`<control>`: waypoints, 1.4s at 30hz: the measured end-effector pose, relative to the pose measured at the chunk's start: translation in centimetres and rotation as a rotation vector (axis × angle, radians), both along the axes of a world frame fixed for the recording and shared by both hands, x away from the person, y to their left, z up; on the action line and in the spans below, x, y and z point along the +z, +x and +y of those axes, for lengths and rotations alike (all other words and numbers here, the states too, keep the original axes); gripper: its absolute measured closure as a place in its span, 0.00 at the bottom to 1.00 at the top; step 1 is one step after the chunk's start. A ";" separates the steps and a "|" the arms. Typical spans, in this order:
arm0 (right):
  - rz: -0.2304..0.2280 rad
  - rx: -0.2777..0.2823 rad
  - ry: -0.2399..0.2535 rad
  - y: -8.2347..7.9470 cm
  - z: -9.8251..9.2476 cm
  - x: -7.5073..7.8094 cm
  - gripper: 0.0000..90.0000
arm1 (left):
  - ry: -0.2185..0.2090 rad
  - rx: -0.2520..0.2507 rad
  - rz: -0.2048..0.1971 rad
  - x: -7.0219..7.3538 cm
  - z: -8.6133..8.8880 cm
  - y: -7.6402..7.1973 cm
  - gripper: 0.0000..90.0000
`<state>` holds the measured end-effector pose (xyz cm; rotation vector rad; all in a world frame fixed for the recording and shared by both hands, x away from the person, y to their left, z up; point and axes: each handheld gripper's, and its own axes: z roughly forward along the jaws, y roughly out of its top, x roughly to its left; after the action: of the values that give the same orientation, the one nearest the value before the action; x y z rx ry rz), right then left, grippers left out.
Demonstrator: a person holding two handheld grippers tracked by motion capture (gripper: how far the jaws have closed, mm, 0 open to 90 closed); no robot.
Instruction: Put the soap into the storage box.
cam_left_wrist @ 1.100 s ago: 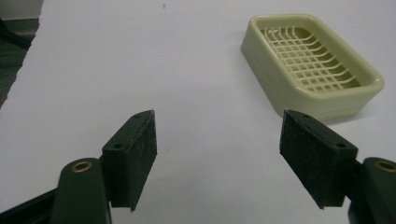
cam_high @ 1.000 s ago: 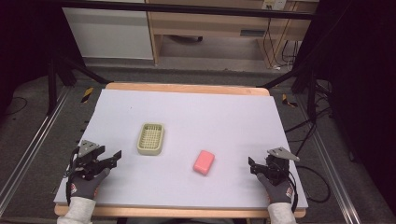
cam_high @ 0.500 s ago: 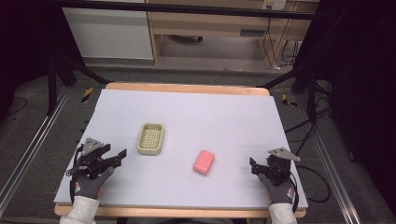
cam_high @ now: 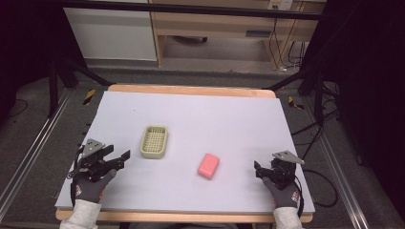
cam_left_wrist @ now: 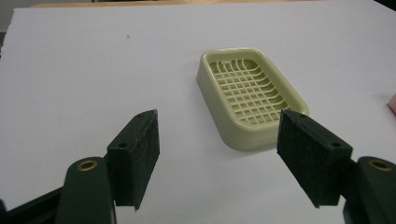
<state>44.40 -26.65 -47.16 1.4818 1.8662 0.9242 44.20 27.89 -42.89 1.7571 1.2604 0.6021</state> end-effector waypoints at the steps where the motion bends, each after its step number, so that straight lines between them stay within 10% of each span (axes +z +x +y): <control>1: 0.000 0.001 0.000 0.0 0.0 0.0 0.11 | 0.000 -0.003 0.001 0.0 -0.1 0.0 0.32; 42: -0.013 -0.016 0.014 -0.1 -0.2 0.3 0.10 | 0.047 -0.168 -0.008 2.2 -8.7 1.7 0.30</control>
<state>44.28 -26.81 -46.91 1.4941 1.8392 0.9391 45.87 19.21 -40.65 1.8760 1.0878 0.5444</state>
